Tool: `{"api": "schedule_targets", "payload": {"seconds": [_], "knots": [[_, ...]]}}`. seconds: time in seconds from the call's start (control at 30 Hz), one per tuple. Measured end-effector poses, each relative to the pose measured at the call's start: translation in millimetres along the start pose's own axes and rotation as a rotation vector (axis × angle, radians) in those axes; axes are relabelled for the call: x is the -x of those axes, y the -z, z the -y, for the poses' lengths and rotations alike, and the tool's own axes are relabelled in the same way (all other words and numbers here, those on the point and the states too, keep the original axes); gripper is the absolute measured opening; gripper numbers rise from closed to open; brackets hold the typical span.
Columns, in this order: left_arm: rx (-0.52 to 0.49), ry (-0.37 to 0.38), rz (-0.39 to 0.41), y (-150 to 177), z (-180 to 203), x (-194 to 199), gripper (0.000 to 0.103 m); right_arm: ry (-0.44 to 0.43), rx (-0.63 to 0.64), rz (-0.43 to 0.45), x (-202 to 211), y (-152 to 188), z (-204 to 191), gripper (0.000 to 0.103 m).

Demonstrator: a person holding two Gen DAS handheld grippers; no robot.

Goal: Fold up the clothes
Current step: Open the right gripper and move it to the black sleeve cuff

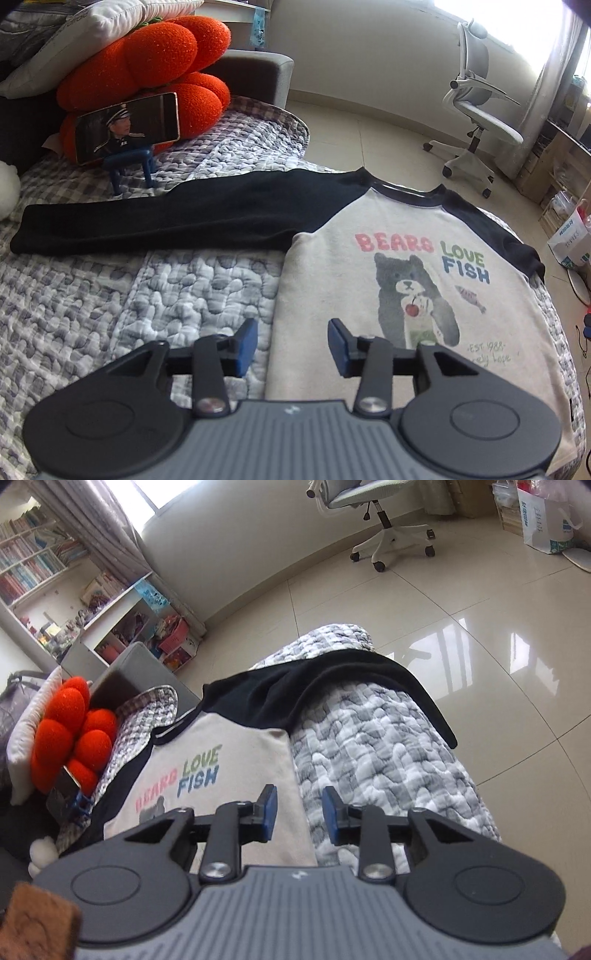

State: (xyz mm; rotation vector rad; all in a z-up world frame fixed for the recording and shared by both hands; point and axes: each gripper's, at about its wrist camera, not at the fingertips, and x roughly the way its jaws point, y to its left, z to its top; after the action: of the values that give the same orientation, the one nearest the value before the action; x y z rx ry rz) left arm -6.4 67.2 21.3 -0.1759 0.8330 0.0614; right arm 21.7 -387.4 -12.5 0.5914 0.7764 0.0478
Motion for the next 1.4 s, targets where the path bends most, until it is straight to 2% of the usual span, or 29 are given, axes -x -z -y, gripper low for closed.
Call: {"api": "schedule_targets", "payload": {"seconds": [0.1,0.17,0.27,0.4,0.5,0.73,0.87,1.13,1.23,1.3,1.33,1.37,1.4], "knots": [[0.005,-0.019,0.006,-16.5,15.0,-11.1,0.05,-0.005,-0.053,0.032,-8.2,-14.8,-0.8,0.031],[0.017,-0.02,0.017,-24.2,22.1,-19.1,0.06,-0.008,-0.089,0.054,-13.7,-24.7,-1.3,0.031],[0.003,-0.028,0.026,-25.8,29.9,-35.3,0.066,-0.01,-0.14,0.087,-21.9,-39.3,-2.1,0.035],[-0.012,-0.054,-0.002,-23.4,30.2,-59.4,0.066,0.115,0.018,0.133,-37.8,-37.5,-7.3,0.036],[0.0,-0.068,0.016,-30.9,31.4,-69.7,0.068,0.133,0.092,0.124,-50.3,-36.9,-7.3,0.036],[-0.014,-0.039,0.011,-41.5,43.5,-90.2,0.069,0.021,-0.189,0.11,-72.7,-53.0,27.3,0.037],[-0.026,-0.024,0.003,-44.4,50.7,-99.8,0.07,-0.046,-0.298,0.114,-83.1,-61.1,37.3,0.037],[-0.065,-0.017,-0.02,-43.5,61.7,-118.0,0.076,-0.013,-0.319,0.111,-108.7,-78.0,27.5,0.037],[-0.084,-0.025,-0.026,-42.3,63.5,-122.6,0.077,0.009,-0.279,0.101,-118.1,-83.7,19.6,0.038],[-0.091,-0.027,-0.032,-41.5,64.3,-125.0,0.077,0.039,-0.239,0.095,-122.0,-84.4,15.1,0.036],[-0.094,-0.028,-0.034,-41.2,64.8,-125.5,0.077,0.042,-0.239,0.1,-120.8,-84.3,14.9,0.031],[-0.098,-0.029,-0.034,-41.2,65.3,-125.6,0.077,0.045,-0.238,0.105,-119.6,-84.1,14.7,0.02],[-0.099,-0.029,-0.033,-41.5,65.3,-125.7,0.077,0.048,-0.237,0.11,-118.4,-84.0,14.5,0.014]]}}
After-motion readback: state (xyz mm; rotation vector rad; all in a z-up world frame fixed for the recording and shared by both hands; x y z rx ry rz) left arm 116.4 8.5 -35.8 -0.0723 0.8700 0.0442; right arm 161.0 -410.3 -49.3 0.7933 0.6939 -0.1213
